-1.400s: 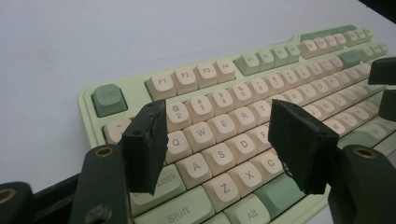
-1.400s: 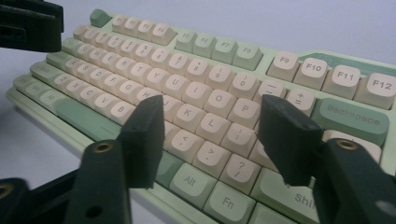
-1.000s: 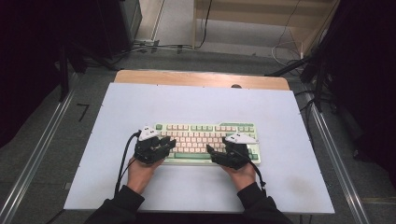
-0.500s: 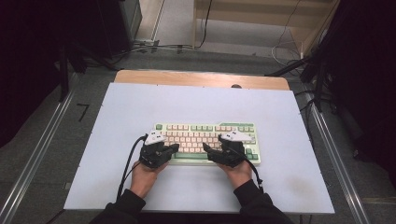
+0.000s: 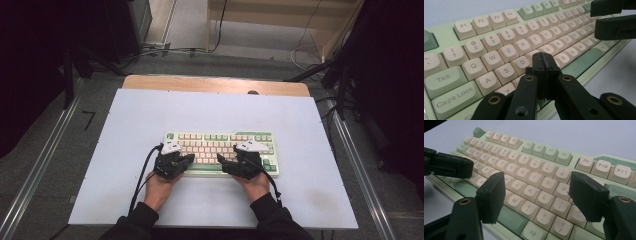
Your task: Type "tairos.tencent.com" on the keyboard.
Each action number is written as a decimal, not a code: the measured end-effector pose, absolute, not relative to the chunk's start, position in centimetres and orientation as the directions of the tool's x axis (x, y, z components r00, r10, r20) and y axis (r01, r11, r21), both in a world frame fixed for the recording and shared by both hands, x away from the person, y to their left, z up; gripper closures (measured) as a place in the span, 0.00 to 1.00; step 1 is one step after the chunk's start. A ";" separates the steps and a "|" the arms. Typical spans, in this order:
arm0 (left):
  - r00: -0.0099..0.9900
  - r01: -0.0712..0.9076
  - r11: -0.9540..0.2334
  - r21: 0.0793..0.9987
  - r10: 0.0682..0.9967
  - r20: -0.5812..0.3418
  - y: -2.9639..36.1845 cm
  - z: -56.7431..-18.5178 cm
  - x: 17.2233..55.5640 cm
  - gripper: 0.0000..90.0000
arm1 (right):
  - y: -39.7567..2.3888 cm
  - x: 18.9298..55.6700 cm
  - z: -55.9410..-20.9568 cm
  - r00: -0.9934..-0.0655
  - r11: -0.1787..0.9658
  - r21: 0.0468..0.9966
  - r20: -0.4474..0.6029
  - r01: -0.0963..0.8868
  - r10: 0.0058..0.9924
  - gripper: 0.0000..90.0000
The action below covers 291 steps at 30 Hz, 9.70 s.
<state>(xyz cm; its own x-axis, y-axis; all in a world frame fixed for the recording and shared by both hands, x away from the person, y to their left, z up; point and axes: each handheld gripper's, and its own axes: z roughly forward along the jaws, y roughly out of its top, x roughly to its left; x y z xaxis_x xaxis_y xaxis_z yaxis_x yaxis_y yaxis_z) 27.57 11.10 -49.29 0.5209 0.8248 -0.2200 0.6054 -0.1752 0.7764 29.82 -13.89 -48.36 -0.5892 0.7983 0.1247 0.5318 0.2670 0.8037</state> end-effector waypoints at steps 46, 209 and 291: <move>0.508 0.574 -0.148 0.805 0.836 -0.208 11.2 -48.6 27.6 0.60 | -14.8 29.5 -48.4 -0.570 0.260 0.801 0.120 0.539 0.813 0.31; 0.432 0.563 -0.118 0.818 0.886 -0.170 13.3 -48.4 26.3 0.41 | -12.2 29.0 -48.9 -0.668 0.358 0.793 0.081 0.493 0.740 0.98; 0.410 0.552 -0.086 0.830 0.894 -0.180 13.8 -47.7 26.7 0.38 | -20.9 29.5 -46.7 -0.479 0.137 0.823 0.177 0.552 0.860 0.29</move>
<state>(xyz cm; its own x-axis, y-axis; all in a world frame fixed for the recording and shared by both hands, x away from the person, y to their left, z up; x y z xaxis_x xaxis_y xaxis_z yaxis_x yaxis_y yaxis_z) 26.65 13.75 -47.67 0.4104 0.8938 -0.1805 0.5516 -0.0858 0.8297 29.54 -20.94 -46.66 -0.4788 0.8598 0.1774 0.5515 0.1373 0.8228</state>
